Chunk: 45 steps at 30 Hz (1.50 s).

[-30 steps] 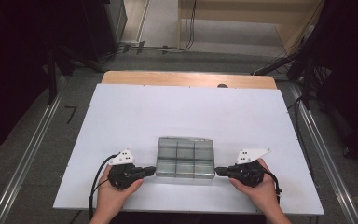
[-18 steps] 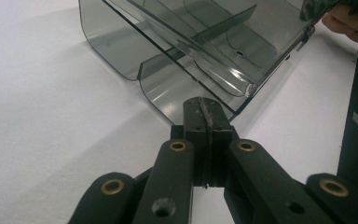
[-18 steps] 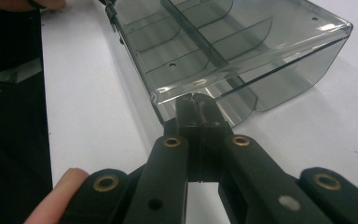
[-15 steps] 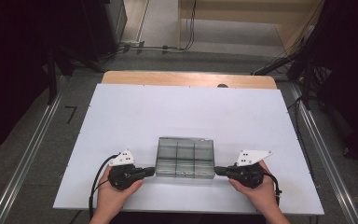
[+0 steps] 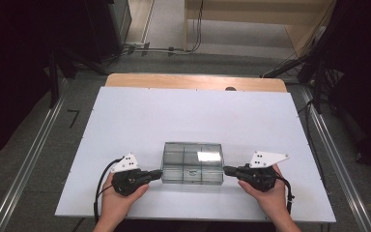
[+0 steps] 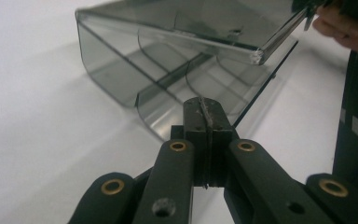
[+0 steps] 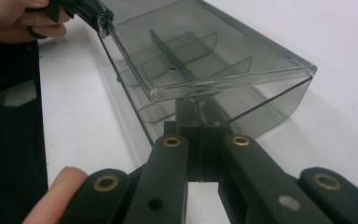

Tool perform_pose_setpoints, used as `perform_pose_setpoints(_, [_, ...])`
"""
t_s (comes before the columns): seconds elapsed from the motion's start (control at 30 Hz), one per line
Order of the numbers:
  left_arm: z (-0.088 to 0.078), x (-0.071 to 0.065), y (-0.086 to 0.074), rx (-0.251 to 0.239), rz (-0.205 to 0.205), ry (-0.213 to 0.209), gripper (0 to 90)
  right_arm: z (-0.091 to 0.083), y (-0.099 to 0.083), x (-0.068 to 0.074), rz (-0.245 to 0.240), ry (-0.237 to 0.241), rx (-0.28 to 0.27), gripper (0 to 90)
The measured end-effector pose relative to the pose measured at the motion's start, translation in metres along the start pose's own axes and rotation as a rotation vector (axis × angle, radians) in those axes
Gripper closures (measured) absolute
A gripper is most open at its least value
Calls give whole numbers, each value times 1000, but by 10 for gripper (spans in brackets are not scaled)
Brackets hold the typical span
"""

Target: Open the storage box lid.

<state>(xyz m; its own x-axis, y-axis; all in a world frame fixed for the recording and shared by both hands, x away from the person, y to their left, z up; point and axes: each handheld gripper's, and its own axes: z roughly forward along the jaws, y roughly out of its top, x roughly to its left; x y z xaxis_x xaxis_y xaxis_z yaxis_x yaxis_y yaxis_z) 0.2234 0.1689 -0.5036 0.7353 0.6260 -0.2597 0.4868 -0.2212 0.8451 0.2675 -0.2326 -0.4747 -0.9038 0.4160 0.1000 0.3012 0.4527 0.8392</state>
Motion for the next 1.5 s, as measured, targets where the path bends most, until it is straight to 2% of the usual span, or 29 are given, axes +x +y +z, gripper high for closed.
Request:
perform_pose_setpoints(0.07, [0, -1, 3, -23, 11, -1, 900, 0, 1, 0, 1, 0, -4, 881])
perform_pose_setpoints(0.1, [0, -3, 6, -49, 21, -7, 900, -1, 3, 0, 7, -1, -12, 881])
perform_pose_setpoints(0.13, [0, -3, 6, -49, 21, -7, 900, -1, 4, -1, 4, 0, -16, 881])
perform_pose_setpoints(0.43, [1, -4, 25, -149, 60, -5, 900, -3, 15, -3, 10, 1, -56, 881])
perform_pose_setpoints(0.63, [8, -1, 33, -160, 79, -10, 900, -5, 20, -7, 24, 1, -82, 881])
perform_pose_setpoints(0.87, [15, 2, 42, -179, 67, -4, 900, -11, 29, -10, 29, 0, -105, 881])
perform_pose_setpoints(1.1, [19, 6, 52, -190, 73, -1, 900, 0, 33, -12, 22, 0, -99, 881])
perform_pose_setpoints(1.23, [18, 5, 51, -182, 79, -7, 900, 2, 37, -12, 15, -3, -104, 881])
perform_pose_setpoints(1.3, [15, 4, 49, -178, 103, -20, 834, 1, 41, -11, 9, -7, -112, 881])
perform_pose_setpoints(1.33, [14, 2, 48, -176, 117, -20, 834, 1, 41, -11, 9, -7, -112, 881])
perform_pose_setpoints(1.4, [8, 1, 45, -174, 138, 7, 721, 1, 44, -11, 6, -9, -120, 881])
perform_pose_setpoints(1.43, [5, 2, 44, -184, 134, 13, 624, 1, 47, -10, -1, -15, -121, 881])
perform_pose_setpoints(1.47, [1, 4, 42, -202, 119, 18, 624, 1, 47, -10, -1, -15, -121, 881])
perform_pose_setpoints(1.5, [-6, 7, 42, -229, 101, 32, 582, 1, 48, -10, -9, -22, -119, 881])
